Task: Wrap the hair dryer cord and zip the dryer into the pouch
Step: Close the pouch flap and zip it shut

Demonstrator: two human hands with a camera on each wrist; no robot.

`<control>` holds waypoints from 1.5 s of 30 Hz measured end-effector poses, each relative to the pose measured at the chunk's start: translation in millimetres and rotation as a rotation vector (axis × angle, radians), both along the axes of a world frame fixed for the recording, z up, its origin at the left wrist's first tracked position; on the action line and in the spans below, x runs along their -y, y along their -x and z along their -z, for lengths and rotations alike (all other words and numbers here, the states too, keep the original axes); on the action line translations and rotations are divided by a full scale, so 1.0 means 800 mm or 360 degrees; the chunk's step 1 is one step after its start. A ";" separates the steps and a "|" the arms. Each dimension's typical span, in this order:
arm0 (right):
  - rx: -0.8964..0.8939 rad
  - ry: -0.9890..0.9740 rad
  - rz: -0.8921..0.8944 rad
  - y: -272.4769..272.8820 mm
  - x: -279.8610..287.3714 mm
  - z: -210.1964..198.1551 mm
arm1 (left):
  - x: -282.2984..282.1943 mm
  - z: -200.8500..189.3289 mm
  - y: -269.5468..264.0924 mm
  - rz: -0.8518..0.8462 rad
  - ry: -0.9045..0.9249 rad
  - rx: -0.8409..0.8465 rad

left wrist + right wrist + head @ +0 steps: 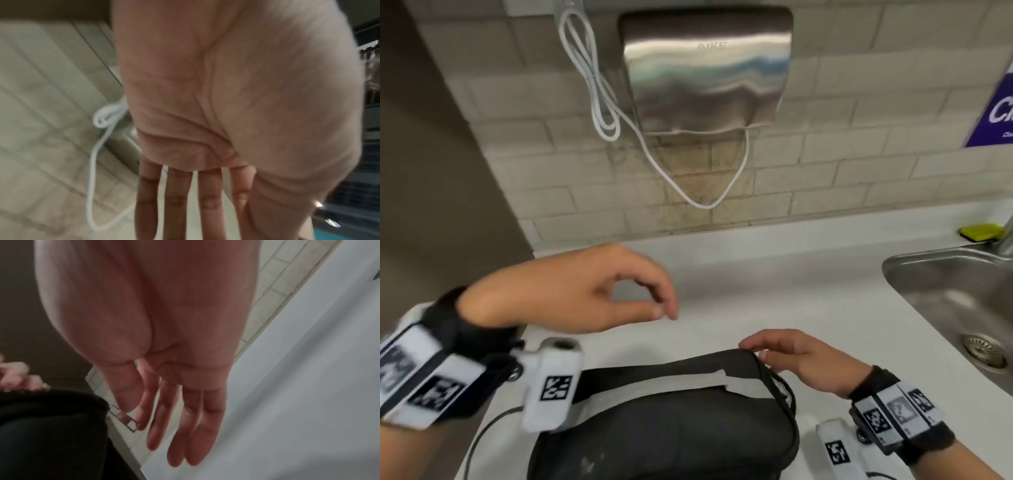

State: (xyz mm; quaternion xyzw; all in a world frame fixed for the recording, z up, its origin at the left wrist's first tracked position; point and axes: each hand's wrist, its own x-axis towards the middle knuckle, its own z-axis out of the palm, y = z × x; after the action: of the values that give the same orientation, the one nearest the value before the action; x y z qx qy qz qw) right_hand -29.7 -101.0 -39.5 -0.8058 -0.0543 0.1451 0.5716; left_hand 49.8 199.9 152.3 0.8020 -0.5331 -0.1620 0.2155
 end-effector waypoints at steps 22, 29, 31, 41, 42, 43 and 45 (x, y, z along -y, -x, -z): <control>0.0974 0.1183 -0.0046 0.048 0.008 -0.011 | 0.203 0.116 -0.074 0.0476 -0.1277 -0.0246; 0.0902 0.1413 -0.0170 0.116 -0.006 -0.032 | 0.191 0.116 -0.084 0.0263 -0.1219 -0.0148; 0.0867 0.1319 -0.0190 0.128 -0.019 -0.038 | 0.188 0.115 -0.084 0.0212 -0.1198 -0.0125; 0.0549 0.0633 0.0060 0.146 -0.069 -0.018 | 0.138 0.051 -0.008 -0.0169 -0.0727 0.0787; 0.0541 0.0626 0.0076 0.149 -0.067 -0.020 | 0.124 0.037 0.014 -0.0236 -0.0621 0.0749; 0.0519 0.0618 0.0092 0.148 -0.065 -0.019 | 0.110 0.026 0.040 -0.0302 -0.0530 0.0668; 0.0514 0.0594 0.0105 0.150 -0.065 -0.017 | 0.080 0.014 0.093 -0.0425 -0.0493 0.0486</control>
State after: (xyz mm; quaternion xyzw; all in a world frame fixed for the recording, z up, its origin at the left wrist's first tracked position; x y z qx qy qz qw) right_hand -149.5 -48.7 -25.8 -0.9114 -0.0908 0.0031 0.4013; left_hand -24.3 135.8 141.5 0.9038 -0.4177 -0.0888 0.0264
